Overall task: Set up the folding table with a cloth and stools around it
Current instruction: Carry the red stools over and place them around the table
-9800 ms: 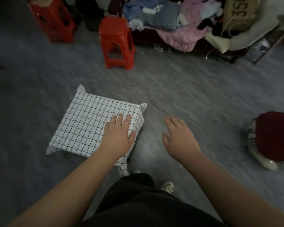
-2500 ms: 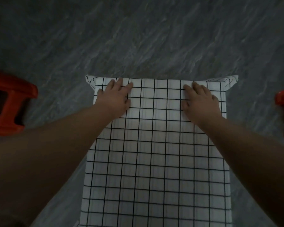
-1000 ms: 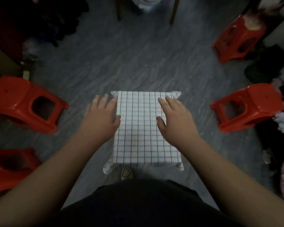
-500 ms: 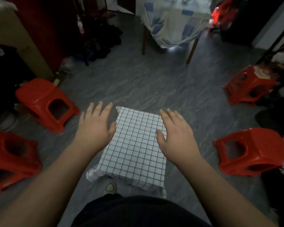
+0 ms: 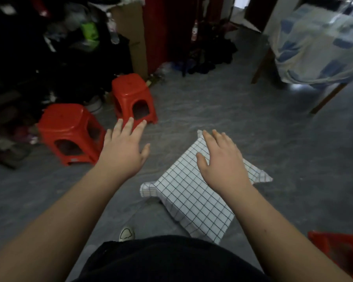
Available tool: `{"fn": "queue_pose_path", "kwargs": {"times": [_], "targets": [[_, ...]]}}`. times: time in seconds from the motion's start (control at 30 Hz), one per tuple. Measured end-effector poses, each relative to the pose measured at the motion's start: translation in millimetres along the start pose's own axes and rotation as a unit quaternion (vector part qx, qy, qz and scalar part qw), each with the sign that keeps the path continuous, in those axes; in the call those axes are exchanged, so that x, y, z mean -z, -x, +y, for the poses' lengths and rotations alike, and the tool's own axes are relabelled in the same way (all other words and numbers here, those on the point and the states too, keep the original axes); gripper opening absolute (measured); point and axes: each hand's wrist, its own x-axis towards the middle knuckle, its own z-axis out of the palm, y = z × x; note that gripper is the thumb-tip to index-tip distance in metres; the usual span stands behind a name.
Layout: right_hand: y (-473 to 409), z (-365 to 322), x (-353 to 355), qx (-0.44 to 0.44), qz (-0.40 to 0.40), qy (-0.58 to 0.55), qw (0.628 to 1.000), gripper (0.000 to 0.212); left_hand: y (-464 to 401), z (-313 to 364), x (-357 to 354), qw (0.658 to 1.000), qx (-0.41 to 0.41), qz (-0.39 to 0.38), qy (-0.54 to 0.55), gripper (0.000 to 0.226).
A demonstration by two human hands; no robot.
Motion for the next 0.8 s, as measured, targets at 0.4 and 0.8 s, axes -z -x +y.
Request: {"fn": "queue_pose_path", "kwargs": {"times": [0.4, 0.8], "targets": [[-84, -231, -73, 0.17, -0.053, 0.015, 0.984, 0.067, 35, -224, 33, 0.988, 0.15, 0.019, 0.0, 0.071], [-162, -441, -158, 0.231, -0.099, -0.017, 0.968, 0.066, 21, -437, 62, 0.974, 0.225, -0.005, -0.001, 0.07]]}}
